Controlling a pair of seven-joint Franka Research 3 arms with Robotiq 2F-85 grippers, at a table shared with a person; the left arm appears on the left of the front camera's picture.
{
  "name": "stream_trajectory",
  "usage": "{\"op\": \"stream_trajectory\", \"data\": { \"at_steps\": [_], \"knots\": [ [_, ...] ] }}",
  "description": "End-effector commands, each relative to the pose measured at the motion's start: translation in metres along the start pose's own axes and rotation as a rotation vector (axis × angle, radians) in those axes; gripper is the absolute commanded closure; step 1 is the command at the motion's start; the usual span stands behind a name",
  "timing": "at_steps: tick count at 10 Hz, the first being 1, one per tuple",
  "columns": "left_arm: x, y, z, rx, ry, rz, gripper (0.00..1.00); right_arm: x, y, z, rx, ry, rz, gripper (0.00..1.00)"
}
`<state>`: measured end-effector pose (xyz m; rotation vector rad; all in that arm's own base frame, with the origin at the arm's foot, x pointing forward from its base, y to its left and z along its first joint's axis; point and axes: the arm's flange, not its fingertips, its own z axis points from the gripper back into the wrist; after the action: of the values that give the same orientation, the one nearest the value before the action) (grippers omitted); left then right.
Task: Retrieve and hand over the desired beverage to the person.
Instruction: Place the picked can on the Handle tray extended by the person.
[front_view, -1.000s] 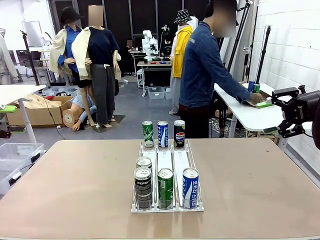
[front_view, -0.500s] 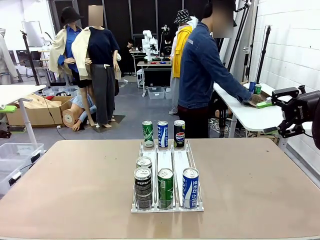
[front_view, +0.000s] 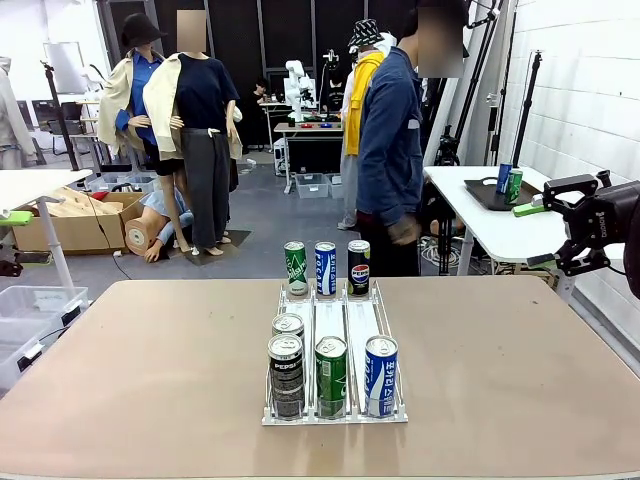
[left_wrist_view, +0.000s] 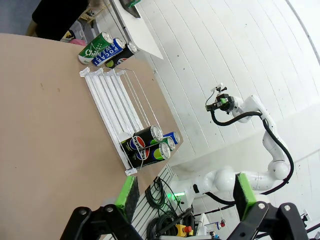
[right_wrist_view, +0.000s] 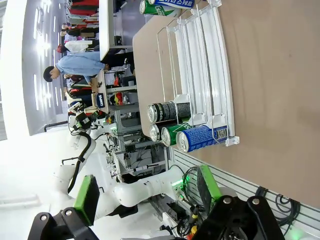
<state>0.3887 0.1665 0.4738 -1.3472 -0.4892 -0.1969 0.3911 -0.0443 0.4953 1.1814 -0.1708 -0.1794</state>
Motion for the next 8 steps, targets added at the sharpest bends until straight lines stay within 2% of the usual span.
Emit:
{"op": "stream_trajectory", "data": {
  "at_steps": [1,8],
  "knots": [
    [-0.0008,-0.0019,0.0013,-0.003,-0.004,-0.006,0.0,-0.0006,0.0022,-0.0002,-0.012,0.001,-0.006,0.0],
    [-0.0008,-0.0019,0.0013,-0.003,-0.004,-0.006,0.0,-0.0006,0.0022,-0.0002,-0.012,0.001,-0.006,0.0]
  ]
}}
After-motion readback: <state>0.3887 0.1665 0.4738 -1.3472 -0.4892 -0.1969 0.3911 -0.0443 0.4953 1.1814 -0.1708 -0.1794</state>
